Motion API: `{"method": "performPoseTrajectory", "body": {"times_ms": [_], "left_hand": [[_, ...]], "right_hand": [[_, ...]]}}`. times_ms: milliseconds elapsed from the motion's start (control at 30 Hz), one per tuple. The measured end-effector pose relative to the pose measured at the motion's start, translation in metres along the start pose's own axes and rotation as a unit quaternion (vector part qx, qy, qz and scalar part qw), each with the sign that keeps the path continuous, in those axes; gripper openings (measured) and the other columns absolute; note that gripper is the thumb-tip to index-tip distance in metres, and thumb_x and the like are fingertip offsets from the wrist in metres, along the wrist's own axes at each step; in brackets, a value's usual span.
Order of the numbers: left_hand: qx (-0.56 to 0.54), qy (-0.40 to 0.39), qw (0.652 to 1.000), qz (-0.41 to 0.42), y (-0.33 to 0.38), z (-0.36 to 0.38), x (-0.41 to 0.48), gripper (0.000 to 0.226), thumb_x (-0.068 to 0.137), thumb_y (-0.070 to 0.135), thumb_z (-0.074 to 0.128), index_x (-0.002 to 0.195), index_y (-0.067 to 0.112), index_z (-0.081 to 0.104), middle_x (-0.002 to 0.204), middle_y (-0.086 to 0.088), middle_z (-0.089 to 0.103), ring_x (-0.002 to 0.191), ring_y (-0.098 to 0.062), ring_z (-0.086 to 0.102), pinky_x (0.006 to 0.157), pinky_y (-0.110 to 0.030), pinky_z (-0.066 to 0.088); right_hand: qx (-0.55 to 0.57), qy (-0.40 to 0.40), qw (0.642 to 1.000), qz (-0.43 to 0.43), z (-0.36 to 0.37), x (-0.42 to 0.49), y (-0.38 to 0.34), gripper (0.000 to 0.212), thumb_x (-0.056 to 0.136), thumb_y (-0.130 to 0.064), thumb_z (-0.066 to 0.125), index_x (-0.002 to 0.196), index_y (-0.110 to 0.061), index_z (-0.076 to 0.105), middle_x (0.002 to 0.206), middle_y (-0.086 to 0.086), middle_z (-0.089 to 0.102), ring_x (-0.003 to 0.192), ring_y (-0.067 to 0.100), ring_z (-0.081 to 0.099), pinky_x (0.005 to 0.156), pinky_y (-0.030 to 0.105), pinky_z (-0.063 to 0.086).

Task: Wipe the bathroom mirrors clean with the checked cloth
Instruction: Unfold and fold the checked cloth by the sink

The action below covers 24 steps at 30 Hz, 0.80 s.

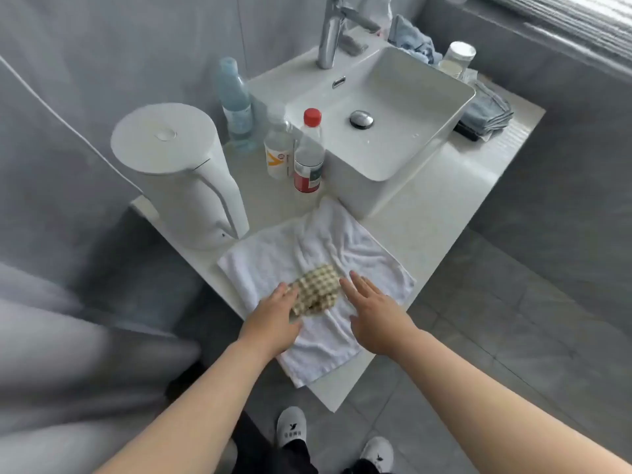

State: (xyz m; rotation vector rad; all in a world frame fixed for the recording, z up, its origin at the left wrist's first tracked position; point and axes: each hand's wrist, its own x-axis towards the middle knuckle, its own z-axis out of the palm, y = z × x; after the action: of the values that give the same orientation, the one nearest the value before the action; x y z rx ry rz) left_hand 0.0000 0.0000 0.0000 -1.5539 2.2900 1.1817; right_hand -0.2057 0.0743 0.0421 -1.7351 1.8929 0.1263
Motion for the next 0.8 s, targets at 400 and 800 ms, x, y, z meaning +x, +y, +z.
{"method": "performPoseTrajectory", "body": {"times_ms": [400, 800], "left_hand": [[-0.012, 0.097, 0.995, -0.017, 0.005, 0.002, 0.020, 0.035, 0.100, 0.018, 0.047, 0.130, 0.024, 0.065, 0.139, 0.005, 0.047, 0.123, -0.018, 0.044, 0.095, -0.032, 0.047], [-0.378, 0.141, 0.913, -0.058, 0.045, -0.049, -0.020, 0.025, 0.102, 0.033, 0.051, 0.086, 0.017, 0.062, 0.074, 0.004, 0.065, 0.074, -0.014, 0.062, 0.070, -0.027, 0.050]], "right_hand": [[-0.066, -0.054, 0.996, -0.018, 0.018, 0.042, 0.005, 0.059, 0.103, -0.029, 0.040, 0.156, -0.031, 0.015, 0.160, -0.003, 0.020, 0.133, 0.029, 0.031, 0.105, 0.038, 0.040], [0.265, 0.014, 0.963, 0.033, -0.039, 0.041, -0.018, 0.012, 0.092, -0.020, 0.056, 0.084, -0.014, 0.062, 0.077, -0.003, 0.065, 0.066, 0.010, 0.052, 0.059, 0.022, 0.040]]}}
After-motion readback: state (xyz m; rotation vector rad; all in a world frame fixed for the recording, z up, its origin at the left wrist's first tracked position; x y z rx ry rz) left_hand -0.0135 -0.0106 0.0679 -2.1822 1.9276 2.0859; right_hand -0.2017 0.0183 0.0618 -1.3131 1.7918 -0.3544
